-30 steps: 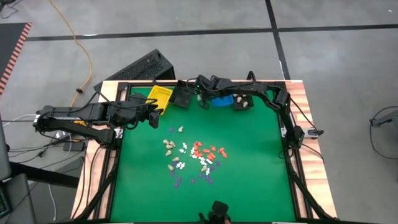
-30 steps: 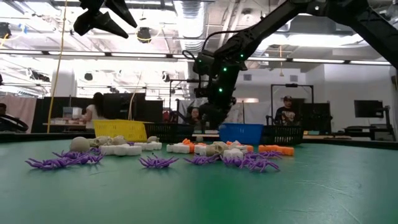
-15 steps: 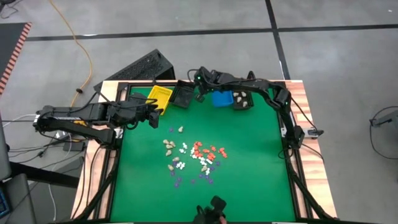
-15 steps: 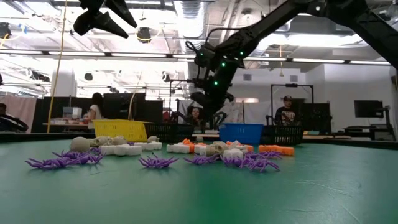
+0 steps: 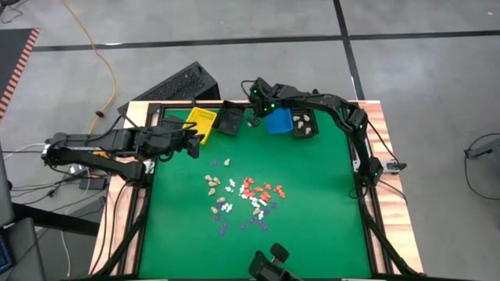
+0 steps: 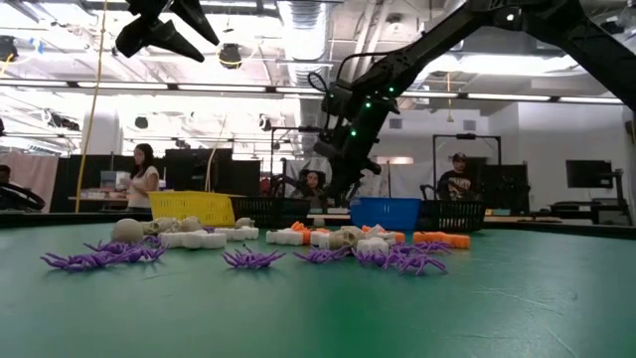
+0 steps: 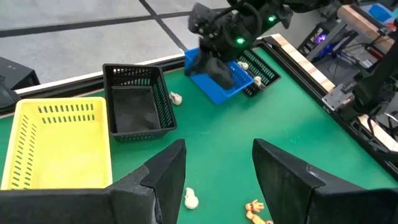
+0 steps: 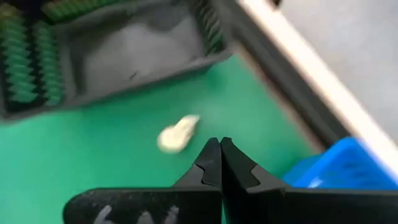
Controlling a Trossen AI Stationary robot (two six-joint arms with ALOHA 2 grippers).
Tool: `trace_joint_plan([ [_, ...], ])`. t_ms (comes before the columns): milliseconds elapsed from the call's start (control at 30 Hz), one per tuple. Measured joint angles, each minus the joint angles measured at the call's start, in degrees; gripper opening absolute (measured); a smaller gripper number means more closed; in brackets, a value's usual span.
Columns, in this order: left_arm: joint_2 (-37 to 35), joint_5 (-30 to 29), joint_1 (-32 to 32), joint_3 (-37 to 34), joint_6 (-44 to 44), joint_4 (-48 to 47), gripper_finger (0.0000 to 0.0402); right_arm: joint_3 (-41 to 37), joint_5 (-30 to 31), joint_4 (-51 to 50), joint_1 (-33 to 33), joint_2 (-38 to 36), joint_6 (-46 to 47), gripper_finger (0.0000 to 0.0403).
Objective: Sort Halloween decoration
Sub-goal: Put the white skull toy into the right black basket
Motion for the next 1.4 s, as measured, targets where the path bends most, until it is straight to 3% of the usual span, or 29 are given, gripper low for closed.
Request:
trace_joint_plan([
  [167,0.0,0.3,1.5,0.0,-0.8,0.9,0.0176,0.6,-3.6,-3.3,0.3,-0.2,-1.5,0.0015],
  [300,2.6,2.2,5.8,0.0,5.9,9.8,0.0174,5.7,-5.2,-10.0,0.3,-2.4,-3.1,0.0015],
  [400,8.2,10.9,11.1,0.1,11.6,19.2,0.0154,10.3,-5.1,-17.6,0.1,-6.4,-6.1,0.0018],
  [500,15.6,21.4,15.6,0.1,14.2,27.3,0.0105,13.2,-3.8,-23.5,0.0,-11.8,-7.1,0.0018],
  [600,23.1,28.3,20.1,0.5,14.7,33.7,0.0033,14.7,-0.7,-27.2,0.0,-18.7,-6.8,0.0018],
  [700,31.2,33.1,23.7,4.4,16.2,36.2,0.0007,14.9,3.8,-28.5,0.1,-25.3,-5.5,0.0018],
  [800,39.6,33.4,25.1,11.1,21.6,33.2,0.0001,14.8,7.1,-28.5,0.2,-30.1,-3.9,0.0019],
  [1033,58.5,29.8,26.0,33.2,31.6,12.2,0.0000,14.8,9.0,-29.9,0.7,-36.9,-1.6,0.0019],
  [1267,73.0,22.7,25.9,54.9,31.6,-8.5,0.0000,14.8,10.3,-30.9,1.4,-40.1,-0.4,0.0020],
  [1400,79.7,22.2,26.3,65.5,32.5,-16.6,0.0000,14.8,10.6,-31.2,1.8,-40.2,-0.2,0.0020],
])
